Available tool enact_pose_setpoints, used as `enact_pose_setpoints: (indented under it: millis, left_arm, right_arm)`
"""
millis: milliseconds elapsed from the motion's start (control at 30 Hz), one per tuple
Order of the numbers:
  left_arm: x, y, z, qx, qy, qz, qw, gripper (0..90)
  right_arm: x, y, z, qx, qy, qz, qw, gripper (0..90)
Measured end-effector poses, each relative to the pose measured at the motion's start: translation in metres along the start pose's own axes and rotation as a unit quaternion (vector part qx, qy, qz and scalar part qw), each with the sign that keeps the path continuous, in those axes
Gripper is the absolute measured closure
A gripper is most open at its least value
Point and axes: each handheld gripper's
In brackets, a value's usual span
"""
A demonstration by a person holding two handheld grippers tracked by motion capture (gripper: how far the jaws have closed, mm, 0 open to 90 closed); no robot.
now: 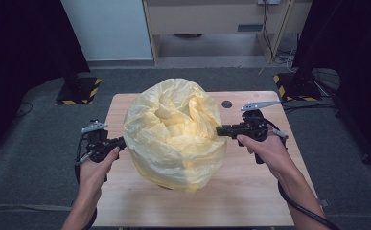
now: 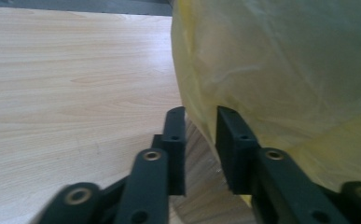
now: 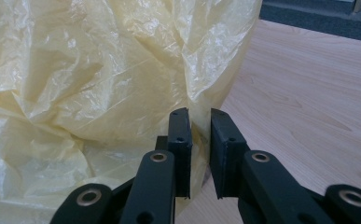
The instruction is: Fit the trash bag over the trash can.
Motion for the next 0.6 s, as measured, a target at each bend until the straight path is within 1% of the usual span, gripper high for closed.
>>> enact_pose_setpoints:
  millis: [67,133,200,300,333,467,600]
  left_arm:
    - [0.004,0.000,0.003,0.009,0.002,-0.004,1.0000,84.0]
    - [0.008,0.001,0.006,0.023,0.010,-0.009,0.9997,90.0]
    - [0.011,0.001,0.009,0.031,0.018,-0.015,0.9992,90.0]
    - [0.015,-0.002,0.010,0.045,0.038,-0.026,0.9979,90.0]
    - [0.016,-0.003,0.009,0.047,0.041,-0.029,0.9976,90.0]
    - [0.019,-0.008,0.005,0.045,0.050,-0.036,0.9971,90.0]
    - [0.023,-0.013,0.002,0.041,0.054,-0.039,0.9969,90.0]
  right_arm:
    - [0.000,-0.001,0.001,0.001,0.001,0.000,1.0000,81.4]
    - [0.001,-0.001,0.002,0.002,0.002,0.001,1.0000,83.5]
    - [0.002,-0.002,0.003,0.004,0.004,0.000,1.0000,86.0]
    - [0.003,-0.004,0.004,0.005,0.004,-0.001,1.0000,88.8]
    - [0.004,-0.004,0.005,0.005,0.003,-0.002,1.0000,89.3]
    - [0.007,-0.006,0.008,0.007,0.001,-0.010,0.9999,90.0]
    - [0.013,-0.010,0.011,0.009,-0.002,-0.021,0.9997,90.0]
Point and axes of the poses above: each handheld gripper's, and its own axes: x roughly forward along the jaws, y roughly out of its top, z roughly to its right, and after that the axes turned 11 degrees about x, right-handed
